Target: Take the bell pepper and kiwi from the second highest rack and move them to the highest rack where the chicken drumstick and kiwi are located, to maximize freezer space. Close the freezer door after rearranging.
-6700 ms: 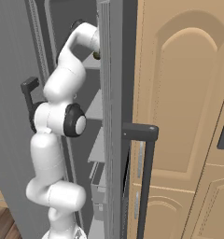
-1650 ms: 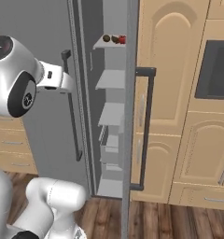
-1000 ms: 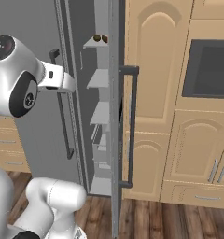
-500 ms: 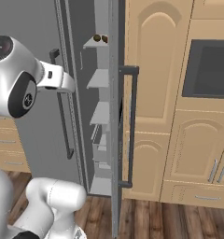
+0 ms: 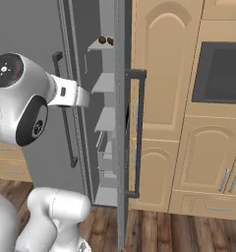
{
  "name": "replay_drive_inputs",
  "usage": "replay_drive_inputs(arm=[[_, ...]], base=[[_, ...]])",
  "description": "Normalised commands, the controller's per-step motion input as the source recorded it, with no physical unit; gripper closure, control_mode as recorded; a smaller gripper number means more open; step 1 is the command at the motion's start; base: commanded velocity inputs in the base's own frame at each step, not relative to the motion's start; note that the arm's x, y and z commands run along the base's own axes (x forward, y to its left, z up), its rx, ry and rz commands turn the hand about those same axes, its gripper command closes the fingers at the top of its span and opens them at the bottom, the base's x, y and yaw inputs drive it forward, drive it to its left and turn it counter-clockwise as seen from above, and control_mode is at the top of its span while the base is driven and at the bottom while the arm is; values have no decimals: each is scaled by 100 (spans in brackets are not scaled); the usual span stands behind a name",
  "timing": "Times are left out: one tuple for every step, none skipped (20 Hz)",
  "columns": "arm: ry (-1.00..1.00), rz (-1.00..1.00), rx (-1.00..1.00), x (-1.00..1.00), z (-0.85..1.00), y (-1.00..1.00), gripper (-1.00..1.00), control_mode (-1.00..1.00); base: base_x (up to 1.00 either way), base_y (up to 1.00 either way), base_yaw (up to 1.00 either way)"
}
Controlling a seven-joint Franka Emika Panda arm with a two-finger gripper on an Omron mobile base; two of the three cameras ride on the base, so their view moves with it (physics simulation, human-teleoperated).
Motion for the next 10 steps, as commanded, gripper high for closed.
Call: replay_drive_inputs(arm=[[0, 0, 4, 0, 0, -49, -100, -100], [0, 0, 2, 0, 0, -46, -100, -100], [0, 1, 2, 0, 0, -49, -100, -100], [0, 1, 2, 0, 0, -50, -100, -100], [0, 1, 1, 0, 0, -50, -100, -100], [0, 1, 1, 0, 0, -51, -100, -100], [0, 1, 2, 0, 0, -51, -100, -100], [3, 2, 1, 0, -1, -52, -100, -100], [3, 3, 2, 2, -6, -51, 100, -100], [4, 3, 1, 6, -12, -51, 100, -100]], base=[[0, 0, 0], [0, 0, 0], [0, 0, 0], [0, 0, 0], [0, 0, 0], [0, 0, 0], [0, 0, 0], [0, 0, 0], [0, 0, 0], [0, 0, 0]])
